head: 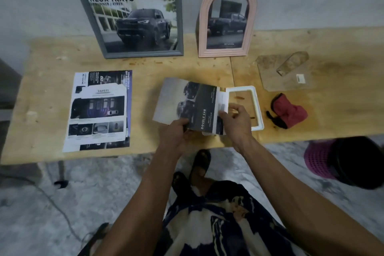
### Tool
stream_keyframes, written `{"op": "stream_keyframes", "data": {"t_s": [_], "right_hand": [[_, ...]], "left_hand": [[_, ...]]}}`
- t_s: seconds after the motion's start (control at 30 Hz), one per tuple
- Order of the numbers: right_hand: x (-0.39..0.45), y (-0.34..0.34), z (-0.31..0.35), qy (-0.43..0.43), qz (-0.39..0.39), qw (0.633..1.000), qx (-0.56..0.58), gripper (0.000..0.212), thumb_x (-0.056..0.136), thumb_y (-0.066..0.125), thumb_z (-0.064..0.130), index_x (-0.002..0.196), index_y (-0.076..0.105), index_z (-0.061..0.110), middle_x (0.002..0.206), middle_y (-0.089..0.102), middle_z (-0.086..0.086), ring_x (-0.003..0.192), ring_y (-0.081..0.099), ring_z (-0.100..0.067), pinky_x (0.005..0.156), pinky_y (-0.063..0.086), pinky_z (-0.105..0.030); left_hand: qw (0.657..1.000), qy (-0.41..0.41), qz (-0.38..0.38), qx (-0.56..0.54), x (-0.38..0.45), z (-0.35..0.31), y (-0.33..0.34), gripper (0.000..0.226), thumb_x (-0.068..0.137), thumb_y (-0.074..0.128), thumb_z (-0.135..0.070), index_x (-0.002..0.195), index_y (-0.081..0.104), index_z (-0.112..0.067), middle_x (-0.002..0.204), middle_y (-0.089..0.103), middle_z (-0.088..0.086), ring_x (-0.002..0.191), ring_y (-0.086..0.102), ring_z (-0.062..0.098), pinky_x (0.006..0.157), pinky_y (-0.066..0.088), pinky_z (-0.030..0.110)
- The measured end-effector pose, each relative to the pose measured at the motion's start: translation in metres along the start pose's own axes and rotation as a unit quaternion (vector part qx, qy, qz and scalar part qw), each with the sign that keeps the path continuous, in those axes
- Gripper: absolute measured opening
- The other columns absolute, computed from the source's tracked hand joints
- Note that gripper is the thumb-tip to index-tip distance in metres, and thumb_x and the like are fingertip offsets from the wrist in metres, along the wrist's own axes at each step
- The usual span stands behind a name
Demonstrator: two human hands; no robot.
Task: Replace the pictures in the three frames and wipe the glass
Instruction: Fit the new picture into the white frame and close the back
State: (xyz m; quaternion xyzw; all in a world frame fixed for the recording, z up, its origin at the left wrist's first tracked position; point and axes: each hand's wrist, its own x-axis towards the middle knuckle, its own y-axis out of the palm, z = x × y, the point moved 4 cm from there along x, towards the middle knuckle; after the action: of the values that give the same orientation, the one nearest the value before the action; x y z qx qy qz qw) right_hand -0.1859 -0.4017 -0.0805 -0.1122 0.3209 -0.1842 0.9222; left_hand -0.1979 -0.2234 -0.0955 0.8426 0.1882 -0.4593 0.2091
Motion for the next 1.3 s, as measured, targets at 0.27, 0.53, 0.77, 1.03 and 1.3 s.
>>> {"op": "stream_keyframes", "data": {"t_s": [0.27, 0.53, 0.77, 1.03, 1.3], "right_hand": [[-0.005, -0.05, -0.033, 0.025, -0.07, 0.997, 0.031, 0.034, 0.073, 0.058, 0.003, 0.09, 0.056, 0.033, 0.094, 0.069, -0.003, 0.089, 0.068, -0.025, 0.079, 0.058, -0.051], [0.037, -0.098, -0.03, 0.011, -0.018, 1.0, 0.013, 0.039, 0.081, 0.06, -0.006, 0.111, 0.059, 0.019, 0.096, 0.068, -0.01, 0.082, 0.069, -0.027, 0.073, 0.06, -0.047], [0.073, -0.118, -0.027, -0.046, 0.028, 0.993, -0.102, 0.03, 0.076, 0.061, 0.005, 0.104, 0.057, 0.018, 0.09, 0.062, 0.005, 0.088, 0.062, -0.021, 0.08, 0.055, -0.042], [0.103, -0.119, -0.029, -0.046, 0.088, 0.98, -0.174, 0.041, 0.082, 0.06, 0.005, 0.121, 0.061, 0.015, 0.095, 0.067, -0.001, 0.093, 0.063, -0.021, 0.089, 0.052, -0.037], [0.113, -0.119, -0.023, -0.087, 0.085, 0.968, -0.221, 0.019, 0.08, 0.053, 0.002, 0.096, 0.06, -0.006, 0.086, 0.066, -0.017, 0.079, 0.061, -0.029, 0.074, 0.051, -0.043]], "left_hand": [[0.998, -0.019, 0.05, 0.019, -0.02, 0.042, 0.004, 0.026, 0.095, 0.056, 0.0, 0.071, 0.067, -0.002, 0.06, 0.067, 0.005, 0.048, 0.065, 0.011, 0.054, 0.057, 0.027], [0.981, 0.103, -0.024, 0.164, -0.001, 0.02, 0.017, 0.013, 0.085, 0.072, 0.0, 0.089, 0.064, -0.009, 0.095, 0.068, 0.009, 0.079, 0.067, 0.023, 0.066, 0.06, 0.036], [0.939, 0.168, -0.129, 0.271, 0.005, 0.035, 0.05, 0.025, 0.079, 0.077, -0.006, 0.102, 0.071, -0.013, 0.094, 0.072, 0.011, 0.082, 0.071, 0.031, 0.07, 0.062, 0.045], [0.914, 0.2, -0.21, 0.284, 0.003, 0.043, 0.062, 0.025, 0.08, 0.078, -0.009, 0.096, 0.07, -0.026, 0.088, 0.071, 0.004, 0.082, 0.069, 0.025, 0.079, 0.061, 0.04], [0.891, 0.214, -0.216, 0.339, 0.024, 0.04, 0.07, 0.032, 0.085, 0.076, -0.013, 0.116, 0.069, -0.014, 0.094, 0.067, 0.0, 0.086, 0.059, 0.017, 0.095, 0.052, 0.03]]}}
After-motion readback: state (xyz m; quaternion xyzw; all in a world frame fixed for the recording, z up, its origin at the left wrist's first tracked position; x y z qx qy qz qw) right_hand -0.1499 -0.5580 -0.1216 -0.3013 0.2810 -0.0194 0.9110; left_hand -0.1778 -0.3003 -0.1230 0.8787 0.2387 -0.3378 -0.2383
